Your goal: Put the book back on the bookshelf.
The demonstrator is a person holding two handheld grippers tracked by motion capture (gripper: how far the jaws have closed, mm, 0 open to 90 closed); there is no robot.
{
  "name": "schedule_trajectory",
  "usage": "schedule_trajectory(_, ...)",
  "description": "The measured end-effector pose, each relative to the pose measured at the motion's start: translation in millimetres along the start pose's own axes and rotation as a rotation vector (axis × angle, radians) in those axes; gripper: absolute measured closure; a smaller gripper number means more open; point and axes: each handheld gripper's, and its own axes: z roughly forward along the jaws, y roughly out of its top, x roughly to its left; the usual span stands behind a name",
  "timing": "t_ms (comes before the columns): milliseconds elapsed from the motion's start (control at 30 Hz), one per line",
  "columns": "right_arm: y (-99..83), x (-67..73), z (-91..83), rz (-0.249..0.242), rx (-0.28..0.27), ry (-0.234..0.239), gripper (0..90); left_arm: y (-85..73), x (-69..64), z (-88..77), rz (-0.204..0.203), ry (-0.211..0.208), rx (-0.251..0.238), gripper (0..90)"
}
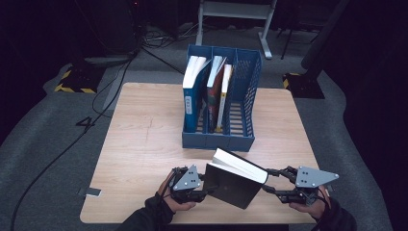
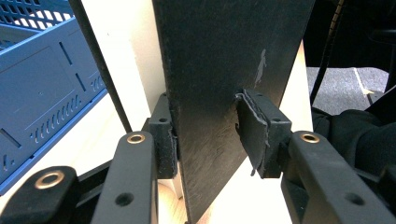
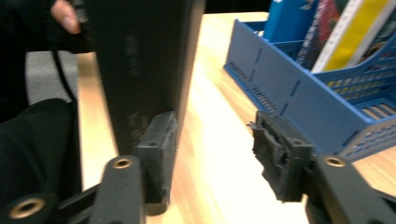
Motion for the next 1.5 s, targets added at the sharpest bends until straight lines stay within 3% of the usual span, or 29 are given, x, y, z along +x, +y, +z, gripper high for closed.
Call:
schedule_trajectory(267,4.5,23.1,12.8,-0.026,0.015,0.06,39.6,-0.1,-0.5,0.1,0.007,0.005,0.0,60.0)
schedule_trajectory(467,19.8,37.1,29.5,-0.017,-0.015,0.003,37.9,-1.9,-0.2,-1.2,0.027,0.027,0.03,56.3)
schedule_trajectory(600,28.3,38.0,34.3,0.003,-0.047,-0.03,41.2,-6.9,1.7,-2.6,0.023,0.066,0.069,44.5)
schedule_trajectory(633,30.6,37.6,35.6,0.013,-0.057,-0.035,43.2,-10.3,5.9,-2.3,-0.003,0.108,0.102,38.9)
schedule_trajectory(833,40.8,40.2,41.4,0.011,-0.063,-0.033,46.0,-13.6,5.6,5.5,0.005,0.104,0.147,36.3)
schedule_trajectory(967,43.0,42.0,39.4,-0.001,-0.046,-0.033,48.0,-9.8,1.7,17.3,0.016,0.104,0.138,34.6)
schedule_trajectory(1267,36.5,28.6,19.7,0.016,-0.013,-0.046,48.5,1.7,-5.3,49.2,0.04,0.119,0.125,31.0)
schedule_trajectory(1433,40.3,24.8,16.7,0.05,0.049,-0.043,46.0,4.9,-4.6,55.5,0.031,0.117,0.125,28.6)
schedule_trajectory(1500,42.6,25.5,19.2,0.054,0.062,-0.048,45.7,3.9,-3.0,51.2,0.036,0.112,0.132,32.5)
